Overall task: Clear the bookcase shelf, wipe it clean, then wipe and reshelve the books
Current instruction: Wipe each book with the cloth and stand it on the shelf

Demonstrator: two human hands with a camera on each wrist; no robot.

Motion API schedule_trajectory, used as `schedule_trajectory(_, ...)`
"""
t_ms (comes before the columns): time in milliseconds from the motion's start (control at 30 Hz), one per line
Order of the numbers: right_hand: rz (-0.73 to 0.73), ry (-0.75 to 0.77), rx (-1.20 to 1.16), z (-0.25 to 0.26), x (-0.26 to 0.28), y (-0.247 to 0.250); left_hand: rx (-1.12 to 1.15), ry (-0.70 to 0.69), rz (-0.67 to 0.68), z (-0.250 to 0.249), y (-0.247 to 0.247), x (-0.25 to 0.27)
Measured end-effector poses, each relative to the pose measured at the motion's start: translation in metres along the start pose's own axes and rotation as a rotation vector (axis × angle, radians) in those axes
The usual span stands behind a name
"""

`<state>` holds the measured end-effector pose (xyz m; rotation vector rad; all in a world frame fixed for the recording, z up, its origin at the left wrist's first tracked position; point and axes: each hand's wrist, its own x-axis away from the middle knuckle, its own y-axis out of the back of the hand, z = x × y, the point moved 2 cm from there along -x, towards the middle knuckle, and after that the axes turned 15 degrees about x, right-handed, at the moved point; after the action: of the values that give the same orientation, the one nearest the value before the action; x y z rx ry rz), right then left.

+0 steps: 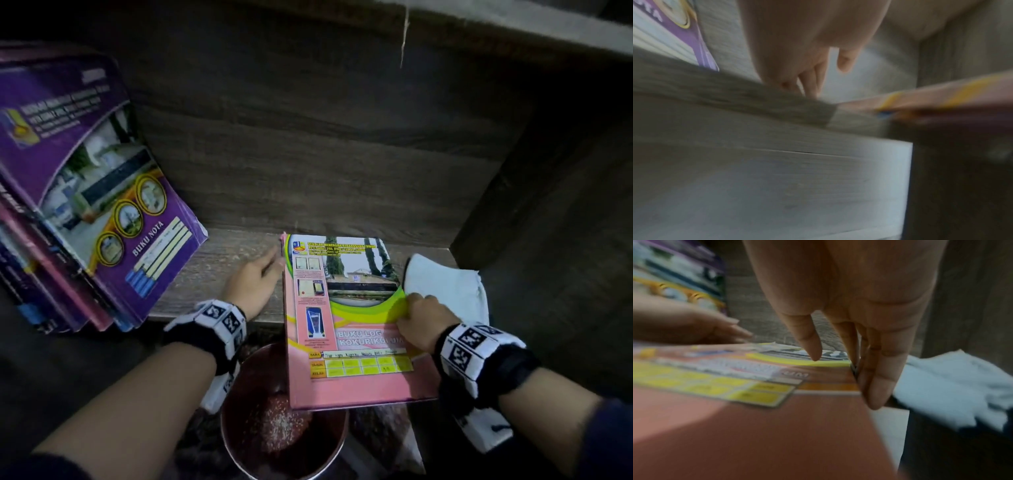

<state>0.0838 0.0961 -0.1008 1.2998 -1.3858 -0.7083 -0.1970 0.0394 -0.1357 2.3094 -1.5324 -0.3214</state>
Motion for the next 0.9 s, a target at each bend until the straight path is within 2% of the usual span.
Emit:
schedule_trajectory(100,0.034,-0.048,-0.107,0.000,0.003,0.004,0.113,-0.021,0.098,-0.009,-0.013,0.016)
schedule_trajectory(233,0.080,-0.093,-0.173,0.005,0.007,0.015,0.218,0.085,0.208,-0.019,-0.023,0.019)
schedule_trajectory(333,0.088,-0.144,-0.257,0.005,0.004,0.020,0.333,0.109,0.245,-0.024,-0.023,0.017)
schedule_trajectory(433,0.095,-0.147,-0.364,0.004,0.001,0.029,0.528,0.175,0.180,-0.030,-0.020,0.018)
schedule_trajectory(533,0.146,-0.153,-0.267,0.004,-0.001,0.026,0.657,0.227,0.107,-0.032,-0.023,0.022)
schedule_trajectory(633,0.190,-0.121,-0.240,0.005,-0.001,0.018,0.595,0.191,0.024,-0.031,-0.023,0.024)
schedule_trajectory(733,0.227,-0.079,-0.217,0.007,0.000,0.010,0.508,0.188,-0.004,-0.020,-0.025,0.018)
schedule_trajectory(900,0.177,-0.060,-0.270,0.013,-0.002,0.003,0.451,0.140,-0.068,-0.012,-0.031,0.017)
